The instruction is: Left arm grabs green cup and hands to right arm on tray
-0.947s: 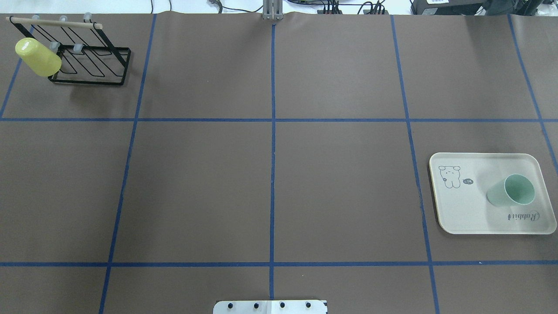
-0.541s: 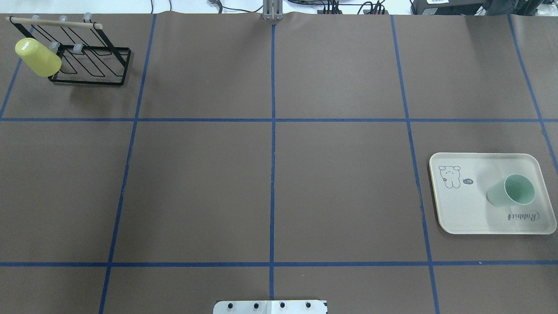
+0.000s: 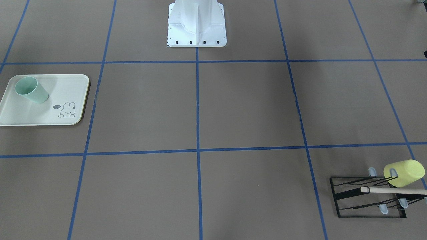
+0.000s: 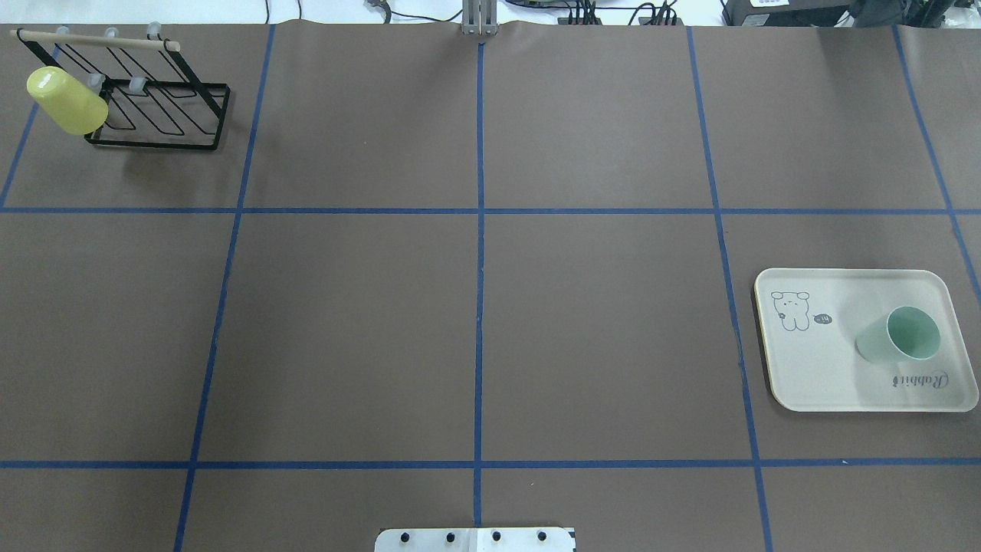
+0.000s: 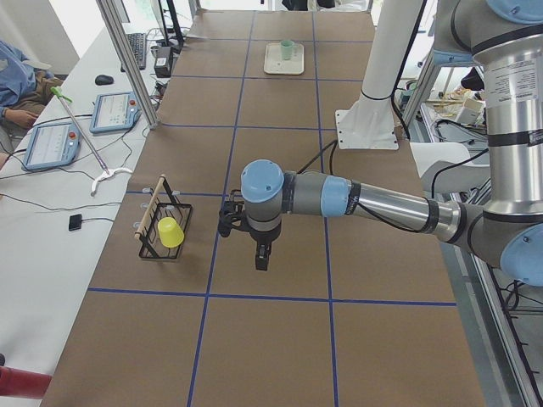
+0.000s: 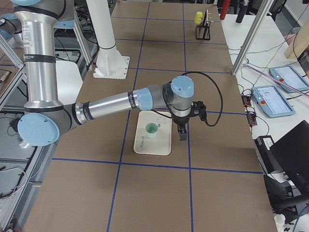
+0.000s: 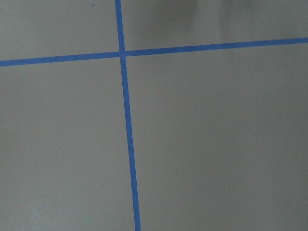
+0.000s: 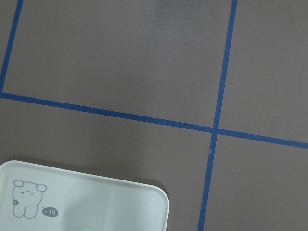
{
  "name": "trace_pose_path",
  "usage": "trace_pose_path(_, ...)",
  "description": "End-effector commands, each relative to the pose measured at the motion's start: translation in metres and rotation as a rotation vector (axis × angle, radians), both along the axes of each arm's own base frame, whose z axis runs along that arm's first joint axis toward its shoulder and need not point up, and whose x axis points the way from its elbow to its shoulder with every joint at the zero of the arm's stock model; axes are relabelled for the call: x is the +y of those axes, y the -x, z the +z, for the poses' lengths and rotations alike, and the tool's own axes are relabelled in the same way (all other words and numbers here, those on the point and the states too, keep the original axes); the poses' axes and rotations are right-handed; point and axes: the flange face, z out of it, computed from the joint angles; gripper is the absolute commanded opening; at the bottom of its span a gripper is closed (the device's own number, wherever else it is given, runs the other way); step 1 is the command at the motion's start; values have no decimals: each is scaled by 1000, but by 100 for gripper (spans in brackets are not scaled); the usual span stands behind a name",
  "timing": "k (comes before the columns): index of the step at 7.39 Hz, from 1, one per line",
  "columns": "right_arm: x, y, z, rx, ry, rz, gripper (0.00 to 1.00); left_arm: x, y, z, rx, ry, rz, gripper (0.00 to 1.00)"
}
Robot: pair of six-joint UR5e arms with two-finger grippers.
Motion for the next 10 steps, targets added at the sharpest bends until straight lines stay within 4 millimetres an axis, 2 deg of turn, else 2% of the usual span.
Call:
trace_pose_path(1, 0, 1, 2, -3, 8, 0, 100, 0, 0, 0, -3, -2, 0, 100)
trace_pose_path(8, 0, 4, 4, 2, 8, -7, 100, 2, 1, -8, 0, -15, -1, 100)
trace_pose_path(10, 2, 18, 10, 24, 15, -35, 100, 2, 1, -12, -1, -22, -3, 100)
